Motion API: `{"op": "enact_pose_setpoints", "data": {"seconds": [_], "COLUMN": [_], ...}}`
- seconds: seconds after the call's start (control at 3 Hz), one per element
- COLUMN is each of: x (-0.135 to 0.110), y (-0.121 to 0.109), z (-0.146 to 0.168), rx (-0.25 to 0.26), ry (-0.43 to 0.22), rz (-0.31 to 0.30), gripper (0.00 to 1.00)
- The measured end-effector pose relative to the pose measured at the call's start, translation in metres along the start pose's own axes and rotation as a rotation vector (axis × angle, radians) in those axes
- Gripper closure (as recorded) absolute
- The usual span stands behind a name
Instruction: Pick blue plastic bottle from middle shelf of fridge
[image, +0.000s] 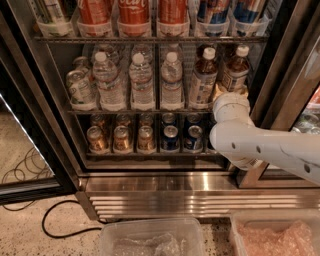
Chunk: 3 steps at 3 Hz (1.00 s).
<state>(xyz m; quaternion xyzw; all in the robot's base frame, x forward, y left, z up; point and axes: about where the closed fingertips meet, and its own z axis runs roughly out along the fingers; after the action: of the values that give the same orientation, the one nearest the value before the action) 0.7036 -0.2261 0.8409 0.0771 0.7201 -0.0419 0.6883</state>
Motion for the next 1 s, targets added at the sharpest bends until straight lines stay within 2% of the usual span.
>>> {"op": "enact_pose_setpoints", "data": {"seconds": [0.33,0.67,1.0], "x": [-0.016,-0.022,-0.043], "y": [0.01,0.013,0.02], "z": [-0.013,-0.018,-0.044], "rx": [-0.03,-0.034,-0.058], "ry": [-0.048,-0.064,-0.113], "rz": [0.007,0.013,0.041], "gripper": [1.0,1.0,1.0]}}
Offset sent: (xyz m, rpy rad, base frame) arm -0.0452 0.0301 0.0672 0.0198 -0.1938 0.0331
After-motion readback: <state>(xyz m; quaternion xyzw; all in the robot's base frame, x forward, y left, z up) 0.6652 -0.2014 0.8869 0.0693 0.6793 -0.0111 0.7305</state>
